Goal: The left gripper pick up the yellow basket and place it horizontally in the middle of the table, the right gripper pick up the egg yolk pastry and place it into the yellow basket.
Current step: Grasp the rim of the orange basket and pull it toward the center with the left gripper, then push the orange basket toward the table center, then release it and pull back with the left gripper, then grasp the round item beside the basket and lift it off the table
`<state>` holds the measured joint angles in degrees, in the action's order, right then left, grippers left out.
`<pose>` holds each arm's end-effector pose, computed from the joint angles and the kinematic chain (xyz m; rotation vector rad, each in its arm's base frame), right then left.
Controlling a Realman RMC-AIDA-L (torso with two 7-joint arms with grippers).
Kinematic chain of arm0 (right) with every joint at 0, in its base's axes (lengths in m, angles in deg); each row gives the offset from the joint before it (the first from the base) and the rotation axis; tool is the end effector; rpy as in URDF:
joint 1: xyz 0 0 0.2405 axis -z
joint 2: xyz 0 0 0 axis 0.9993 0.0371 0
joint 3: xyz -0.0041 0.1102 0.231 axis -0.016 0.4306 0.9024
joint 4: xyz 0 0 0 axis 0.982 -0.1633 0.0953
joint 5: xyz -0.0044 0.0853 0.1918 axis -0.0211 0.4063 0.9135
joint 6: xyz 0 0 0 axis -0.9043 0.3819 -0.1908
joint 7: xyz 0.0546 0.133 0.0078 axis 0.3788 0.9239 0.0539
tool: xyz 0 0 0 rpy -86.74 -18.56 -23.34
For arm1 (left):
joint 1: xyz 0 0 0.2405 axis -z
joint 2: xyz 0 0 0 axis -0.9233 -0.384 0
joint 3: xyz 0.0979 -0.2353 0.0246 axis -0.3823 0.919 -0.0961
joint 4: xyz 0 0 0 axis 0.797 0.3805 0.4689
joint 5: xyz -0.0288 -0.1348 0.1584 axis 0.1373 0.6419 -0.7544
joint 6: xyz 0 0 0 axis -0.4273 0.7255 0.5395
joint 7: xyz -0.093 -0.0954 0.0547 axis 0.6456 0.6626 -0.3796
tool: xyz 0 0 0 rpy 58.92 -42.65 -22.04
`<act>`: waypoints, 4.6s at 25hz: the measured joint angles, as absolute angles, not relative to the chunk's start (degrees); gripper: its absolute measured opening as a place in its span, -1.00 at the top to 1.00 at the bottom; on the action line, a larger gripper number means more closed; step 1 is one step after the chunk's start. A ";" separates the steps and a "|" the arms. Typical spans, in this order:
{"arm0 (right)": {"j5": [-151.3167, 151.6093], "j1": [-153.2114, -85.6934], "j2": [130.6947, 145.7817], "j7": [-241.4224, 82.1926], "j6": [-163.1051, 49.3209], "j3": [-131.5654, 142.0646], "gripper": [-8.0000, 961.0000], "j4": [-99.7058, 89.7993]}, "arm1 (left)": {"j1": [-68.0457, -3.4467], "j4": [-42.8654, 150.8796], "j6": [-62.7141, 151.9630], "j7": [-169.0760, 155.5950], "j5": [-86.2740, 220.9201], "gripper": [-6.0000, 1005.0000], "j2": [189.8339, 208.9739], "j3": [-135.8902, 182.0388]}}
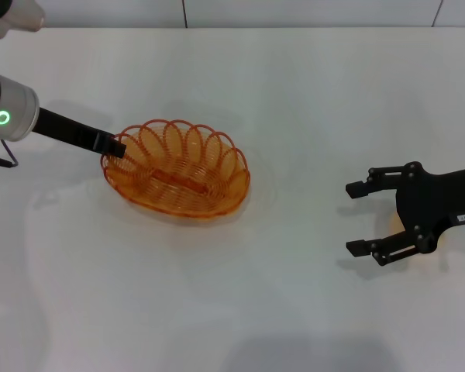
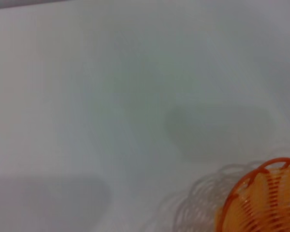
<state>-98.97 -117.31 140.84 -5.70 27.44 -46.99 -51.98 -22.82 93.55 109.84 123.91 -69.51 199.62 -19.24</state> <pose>0.2344 0.3276 0.0084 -3.0170 0.1162 0.3702 -0.2632 0.4075 0.0179 -2.4050 -1.2883 0.1367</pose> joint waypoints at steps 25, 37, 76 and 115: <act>-98.60 -117.05 140.84 -9.07 28.02 -47.16 -0.81 -52.72 | -24.41 95.99 114.40 139.03 -59.25 0.85 203.52 -19.24; -98.71 -116.97 140.64 -9.87 28.23 -47.16 -0.81 -52.71 | -24.35 94.35 111.03 142.20 -58.81 0.79 203.66 -22.86; -97.67 -116.81 140.90 -7.11 28.36 -46.88 -0.81 -52.73 | -30.37 106.07 116.98 130.58 -54.15 -0.74 203.61 -25.80; -115.28 -116.88 140.29 24.08 28.05 -47.06 -0.76 -65.33 | -47.65 101.60 138.74 67.52 -31.22 -0.74 193.10 -19.92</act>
<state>-115.28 -116.88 140.29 24.08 28.05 -47.06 -65.33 -47.65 101.60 138.74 67.52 -31.22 193.10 -19.92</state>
